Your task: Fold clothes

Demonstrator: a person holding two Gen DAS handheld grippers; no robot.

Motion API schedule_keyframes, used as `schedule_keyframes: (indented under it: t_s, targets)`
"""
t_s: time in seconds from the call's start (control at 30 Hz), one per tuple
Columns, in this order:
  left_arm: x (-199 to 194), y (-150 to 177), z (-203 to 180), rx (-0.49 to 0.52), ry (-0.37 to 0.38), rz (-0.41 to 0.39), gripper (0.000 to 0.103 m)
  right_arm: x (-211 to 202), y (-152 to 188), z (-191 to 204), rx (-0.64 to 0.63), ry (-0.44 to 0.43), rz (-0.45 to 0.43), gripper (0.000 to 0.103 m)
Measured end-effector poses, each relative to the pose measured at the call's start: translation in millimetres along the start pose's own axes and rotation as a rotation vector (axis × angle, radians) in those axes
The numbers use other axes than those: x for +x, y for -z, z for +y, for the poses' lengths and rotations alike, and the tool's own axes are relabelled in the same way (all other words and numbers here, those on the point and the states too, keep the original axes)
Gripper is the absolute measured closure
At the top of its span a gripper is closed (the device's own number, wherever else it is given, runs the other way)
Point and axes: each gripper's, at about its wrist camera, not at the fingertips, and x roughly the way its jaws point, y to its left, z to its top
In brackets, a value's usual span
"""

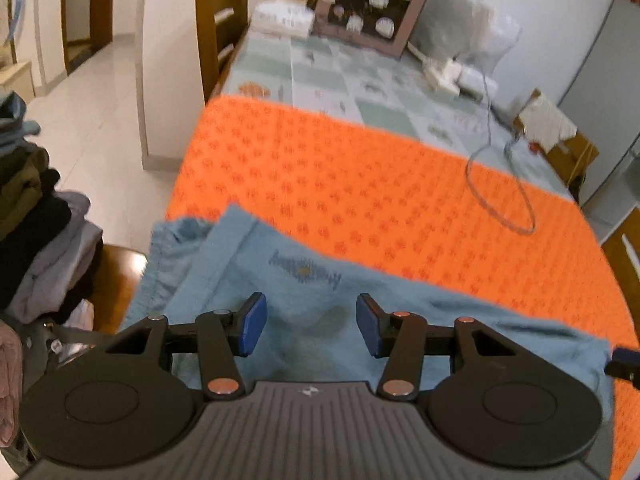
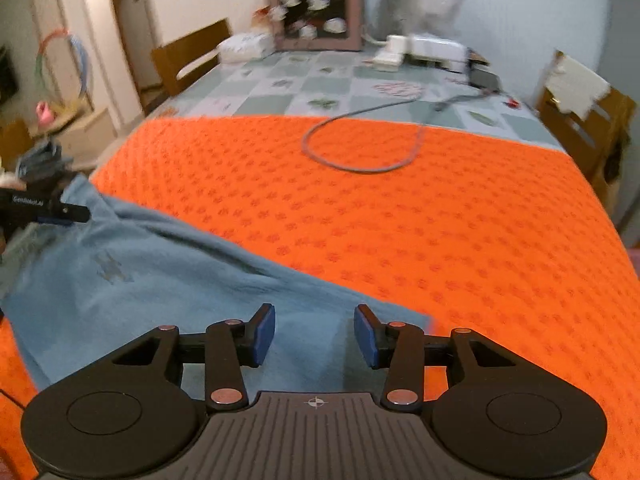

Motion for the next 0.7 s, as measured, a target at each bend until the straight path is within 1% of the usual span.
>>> schedule_keyframes:
  t_s: [0.07, 0.13, 0.27, 0.33, 0.4, 0.47, 0.5, 0.57, 0.6, 0.63, 0.7]
  targets:
    - [-14, -2, 0, -0.017, 0.005, -0.023, 0.042, -11, 10, -14, 0.046, 0.017, 0.023, 0.055]
    - [-28, -2, 0, -0.038, 0.007, -0.037, 0.042, -16, 24, -29, 0.108, 0.004, 0.048, 0.055]
    - [-57, 5, 3, -0.097, 0.009, -0.041, 0.041, -14, 47, -51, 0.242, -0.066, 0.073, 0.055]
    - [-70, 10, 2, -0.097, 0.004, -0.039, 0.041, -10, 56, -58, 0.300, -0.112, 0.077, 0.056]
    - [-79, 14, 0, -0.085, -0.002, -0.030, 0.037, -7, 63, -63, 0.343, -0.154, 0.068, 0.056]
    - [-86, 17, -3, -0.074, -0.007, -0.007, 0.037, -3, 69, -66, 0.387, -0.195, 0.050, 0.063]
    - [-88, 18, -3, -0.070, -0.013, 0.001, 0.037, -2, 71, -68, 0.410, -0.219, 0.040, 0.068]
    - [-92, 21, -7, -0.064, -0.029, 0.014, 0.037, 2, 75, -72, 0.470, -0.262, 0.023, 0.089]
    - [-95, 21, -9, -0.063, -0.036, 0.014, 0.037, 3, 77, -76, 0.505, -0.282, 0.017, 0.095]
    - [-98, 22, -11, -0.063, -0.042, 0.012, 0.037, 1, 78, -79, 0.537, -0.295, 0.005, 0.097]
    - [-106, 24, -16, -0.065, -0.055, 0.005, 0.037, -6, 76, -85, 0.601, -0.314, -0.022, 0.098]
